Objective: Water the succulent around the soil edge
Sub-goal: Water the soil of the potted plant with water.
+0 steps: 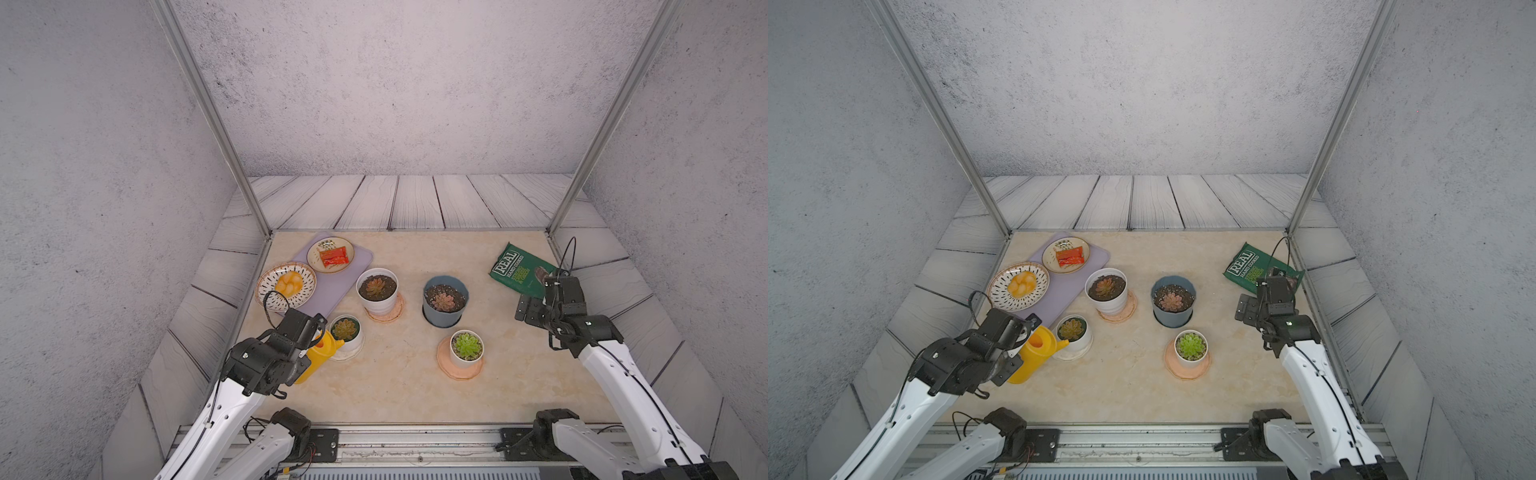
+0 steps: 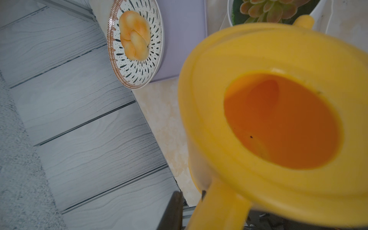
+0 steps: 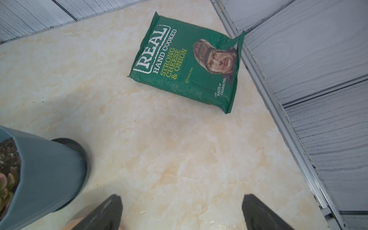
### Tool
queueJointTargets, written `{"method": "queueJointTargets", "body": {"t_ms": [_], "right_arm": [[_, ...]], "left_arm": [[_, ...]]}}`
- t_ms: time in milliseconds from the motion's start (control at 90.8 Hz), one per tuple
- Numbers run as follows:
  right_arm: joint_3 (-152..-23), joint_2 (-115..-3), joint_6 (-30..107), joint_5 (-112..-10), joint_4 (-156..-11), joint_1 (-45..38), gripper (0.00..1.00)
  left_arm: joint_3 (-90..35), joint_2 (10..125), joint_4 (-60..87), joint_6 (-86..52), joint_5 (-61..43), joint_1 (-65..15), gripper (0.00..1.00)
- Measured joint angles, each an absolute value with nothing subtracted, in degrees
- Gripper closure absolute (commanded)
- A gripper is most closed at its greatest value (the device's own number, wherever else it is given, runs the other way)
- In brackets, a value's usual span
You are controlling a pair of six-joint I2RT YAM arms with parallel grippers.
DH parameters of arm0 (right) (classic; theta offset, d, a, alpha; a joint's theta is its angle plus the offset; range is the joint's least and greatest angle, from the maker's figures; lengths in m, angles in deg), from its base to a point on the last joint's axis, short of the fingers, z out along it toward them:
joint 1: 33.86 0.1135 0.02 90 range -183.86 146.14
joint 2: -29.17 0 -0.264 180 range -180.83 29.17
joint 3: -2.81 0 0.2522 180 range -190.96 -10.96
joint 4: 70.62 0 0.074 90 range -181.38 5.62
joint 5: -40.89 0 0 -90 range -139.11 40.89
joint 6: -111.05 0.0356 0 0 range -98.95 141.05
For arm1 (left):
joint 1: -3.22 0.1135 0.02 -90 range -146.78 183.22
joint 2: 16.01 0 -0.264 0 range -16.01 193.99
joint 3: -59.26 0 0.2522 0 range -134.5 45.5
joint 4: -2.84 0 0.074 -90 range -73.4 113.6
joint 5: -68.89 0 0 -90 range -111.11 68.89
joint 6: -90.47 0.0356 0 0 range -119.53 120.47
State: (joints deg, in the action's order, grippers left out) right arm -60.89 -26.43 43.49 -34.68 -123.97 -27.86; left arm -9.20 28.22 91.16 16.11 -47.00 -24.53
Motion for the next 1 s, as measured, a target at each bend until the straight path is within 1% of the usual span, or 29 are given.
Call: {"method": "queueJointTargets", "body": {"t_ms": [1002], "right_arm": [[-60.8,-26.9,43.4,-34.6,-123.9,-27.9,0.01]], "left_arm": [[-9.7,35.0,83.9,16.1,-43.3,-24.8,1.00]]}}
